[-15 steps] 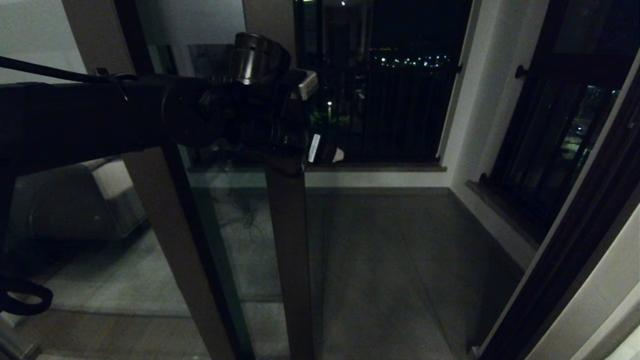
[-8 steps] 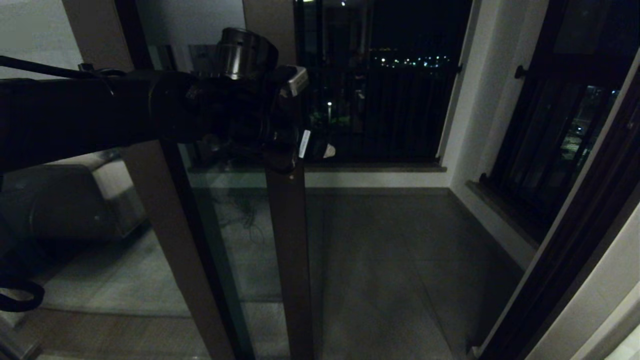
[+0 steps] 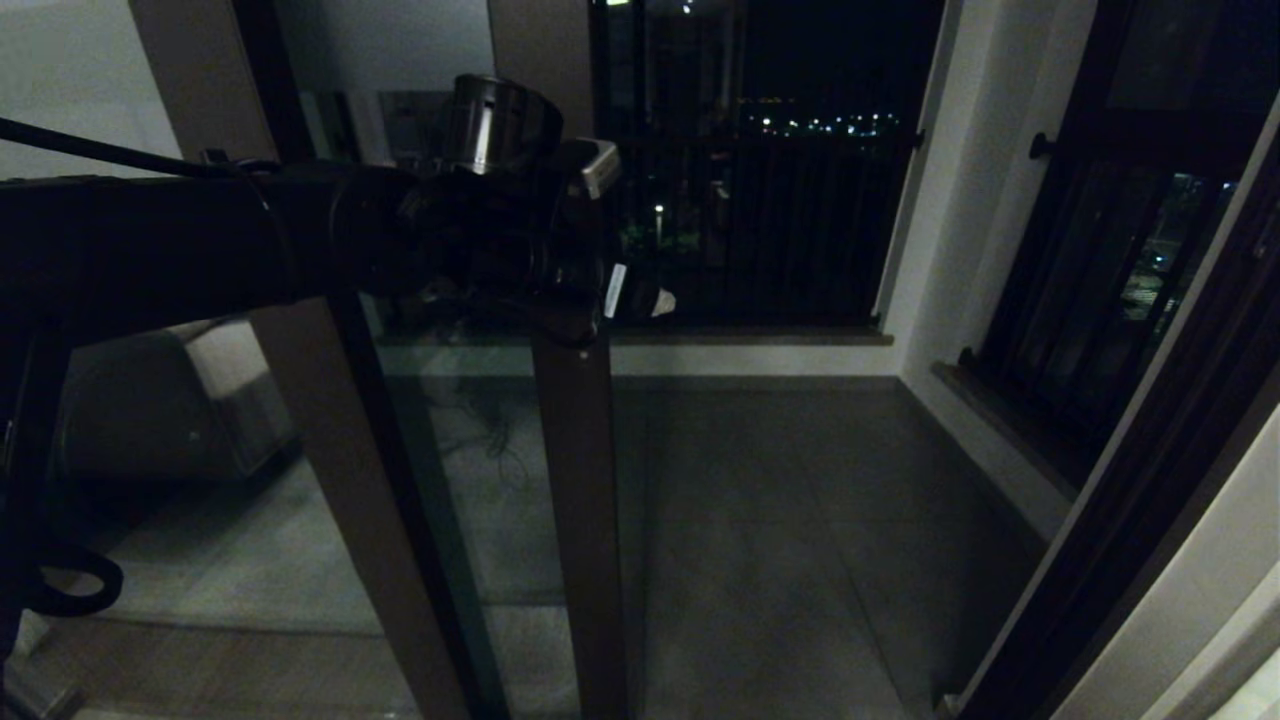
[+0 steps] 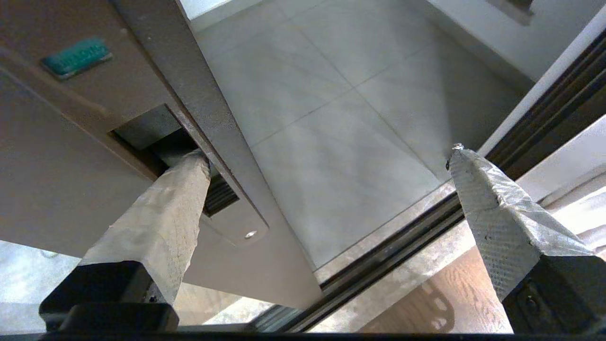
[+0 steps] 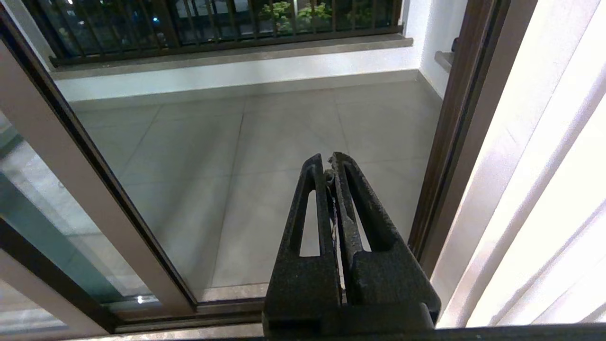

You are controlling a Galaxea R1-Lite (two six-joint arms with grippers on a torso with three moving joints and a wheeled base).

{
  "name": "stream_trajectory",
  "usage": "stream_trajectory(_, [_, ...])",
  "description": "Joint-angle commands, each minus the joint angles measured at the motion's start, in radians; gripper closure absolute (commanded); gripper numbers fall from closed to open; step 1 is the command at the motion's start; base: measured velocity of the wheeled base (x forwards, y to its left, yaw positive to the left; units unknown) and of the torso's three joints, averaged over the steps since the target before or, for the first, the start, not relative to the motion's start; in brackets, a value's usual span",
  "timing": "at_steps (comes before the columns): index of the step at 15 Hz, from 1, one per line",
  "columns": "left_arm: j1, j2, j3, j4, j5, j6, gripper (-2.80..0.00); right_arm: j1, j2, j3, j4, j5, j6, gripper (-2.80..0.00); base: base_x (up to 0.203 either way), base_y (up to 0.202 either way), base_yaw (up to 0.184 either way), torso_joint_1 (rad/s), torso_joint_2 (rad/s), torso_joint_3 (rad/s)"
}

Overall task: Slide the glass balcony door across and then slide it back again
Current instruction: Close the slid door

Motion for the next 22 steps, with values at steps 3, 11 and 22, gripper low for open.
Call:
stream_trajectory(3, [-0.001, 0.01, 0.0, -0.001, -0.003, 0.001, -2.8, 0.0, 0.001, 0.0, 0.0, 0.001, 0.0, 0.0, 0.0, 0.0, 0.0, 0.0, 0.0, 0.0])
stream_trajectory(11, [-0.035, 0.04, -0.001, -0.037, -0.003, 0.001, -2.8, 0.0, 0.001, 0.0, 0.0, -0.001, 0.0, 0.0, 0.0, 0.0, 0.0, 0.0, 0.0, 0.0])
stream_trajectory(22, [-0.063, 0.066, -0.001, -0.078, -0.003, 0.0, -2.8, 0.0, 0.001, 0.0, 0.0, 0.001, 0.0, 0.0, 0.0, 0.0, 0.0, 0.0, 0.0, 0.0])
